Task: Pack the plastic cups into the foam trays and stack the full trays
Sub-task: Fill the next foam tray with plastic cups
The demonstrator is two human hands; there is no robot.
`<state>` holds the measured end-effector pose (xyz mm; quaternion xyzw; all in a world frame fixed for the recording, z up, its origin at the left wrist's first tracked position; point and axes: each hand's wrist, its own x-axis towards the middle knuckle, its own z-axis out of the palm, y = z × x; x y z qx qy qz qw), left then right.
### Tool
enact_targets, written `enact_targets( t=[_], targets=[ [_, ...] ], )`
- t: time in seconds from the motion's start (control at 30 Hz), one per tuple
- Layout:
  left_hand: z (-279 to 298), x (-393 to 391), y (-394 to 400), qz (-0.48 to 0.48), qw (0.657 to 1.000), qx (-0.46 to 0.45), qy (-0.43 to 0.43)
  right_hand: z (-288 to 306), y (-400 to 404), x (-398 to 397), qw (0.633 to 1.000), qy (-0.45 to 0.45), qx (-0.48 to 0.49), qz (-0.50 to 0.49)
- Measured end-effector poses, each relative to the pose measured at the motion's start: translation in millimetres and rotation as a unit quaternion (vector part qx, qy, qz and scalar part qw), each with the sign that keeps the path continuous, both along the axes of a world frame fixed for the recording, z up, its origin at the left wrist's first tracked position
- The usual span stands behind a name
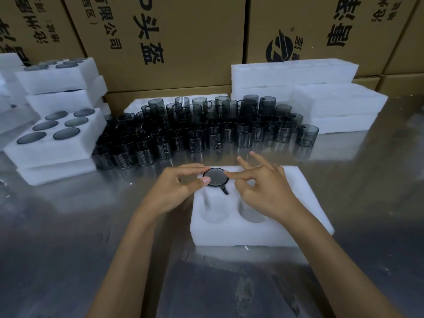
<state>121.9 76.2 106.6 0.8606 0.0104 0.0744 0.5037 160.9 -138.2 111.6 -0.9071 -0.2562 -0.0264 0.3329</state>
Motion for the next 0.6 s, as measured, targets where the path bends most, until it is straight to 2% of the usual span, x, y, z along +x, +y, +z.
enact_targets(
  t=[0.23,0.37,0.43,0.5,0.6],
  targets=[
    [-4,2,-7,0.055,0.988,-0.142,0.017,8,1,2,0.996,0.065,0.048,0.029],
    [-6,6,-10,0.111,0.980,-0.164,-0.006,16,10,20,0.986,0.133,0.093,0.028],
    [-7,7,-11,0.125,0.977,-0.170,-0.017,25,21,43,0.987,0.115,0.112,-0.020],
    [-7,10,-10,0.149,0.975,-0.164,-0.029,32,36,71,0.990,0.084,0.097,-0.066],
    [-10,13,-1,0.203,0.966,-0.152,-0.049,32,63,105,0.993,0.097,0.005,-0.065]
  ],
)
